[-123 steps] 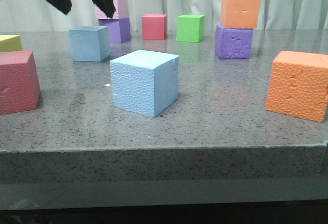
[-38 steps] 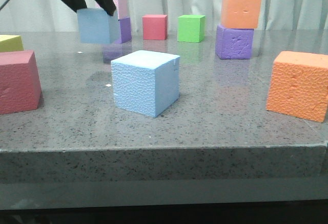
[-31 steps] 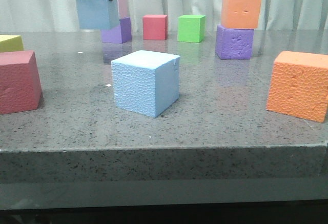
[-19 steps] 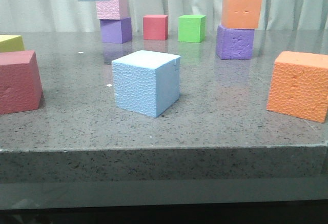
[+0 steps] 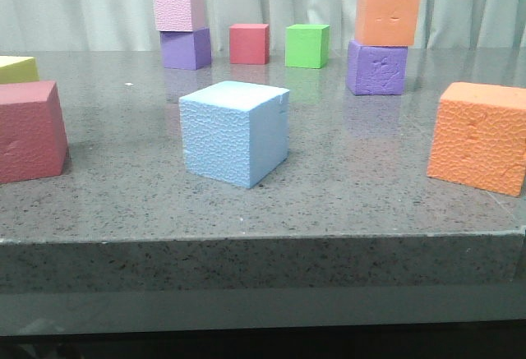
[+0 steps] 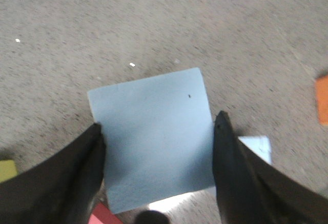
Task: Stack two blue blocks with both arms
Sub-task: 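Carry the cube over the placed light-blue cube and lower it on top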
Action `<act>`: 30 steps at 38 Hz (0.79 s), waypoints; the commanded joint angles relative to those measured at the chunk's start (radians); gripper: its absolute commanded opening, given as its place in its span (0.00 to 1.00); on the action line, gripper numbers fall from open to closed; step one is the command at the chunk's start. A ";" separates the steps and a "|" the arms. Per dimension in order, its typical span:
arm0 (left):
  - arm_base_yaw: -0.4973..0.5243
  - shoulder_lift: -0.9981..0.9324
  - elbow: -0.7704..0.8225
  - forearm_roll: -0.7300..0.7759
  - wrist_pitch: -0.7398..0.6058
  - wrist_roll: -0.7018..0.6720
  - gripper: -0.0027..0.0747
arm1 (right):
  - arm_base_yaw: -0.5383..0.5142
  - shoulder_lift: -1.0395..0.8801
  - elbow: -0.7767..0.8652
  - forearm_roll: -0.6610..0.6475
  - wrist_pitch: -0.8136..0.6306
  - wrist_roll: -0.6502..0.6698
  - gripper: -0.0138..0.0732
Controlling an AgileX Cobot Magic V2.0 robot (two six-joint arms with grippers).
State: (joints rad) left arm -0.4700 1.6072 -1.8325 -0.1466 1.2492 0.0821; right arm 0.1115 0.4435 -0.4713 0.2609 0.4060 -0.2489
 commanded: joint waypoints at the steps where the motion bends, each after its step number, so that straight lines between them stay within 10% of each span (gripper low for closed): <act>1: -0.040 -0.101 0.052 -0.021 -0.079 0.002 0.49 | -0.005 0.005 -0.028 -0.003 -0.077 -0.004 0.08; 30: -0.234 -0.102 0.272 -0.014 -0.273 0.002 0.50 | -0.005 0.005 -0.028 -0.003 -0.077 -0.004 0.08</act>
State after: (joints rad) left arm -0.6969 1.5311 -1.5444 -0.1499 1.0460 0.0858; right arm 0.1115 0.4435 -0.4713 0.2609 0.4060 -0.2489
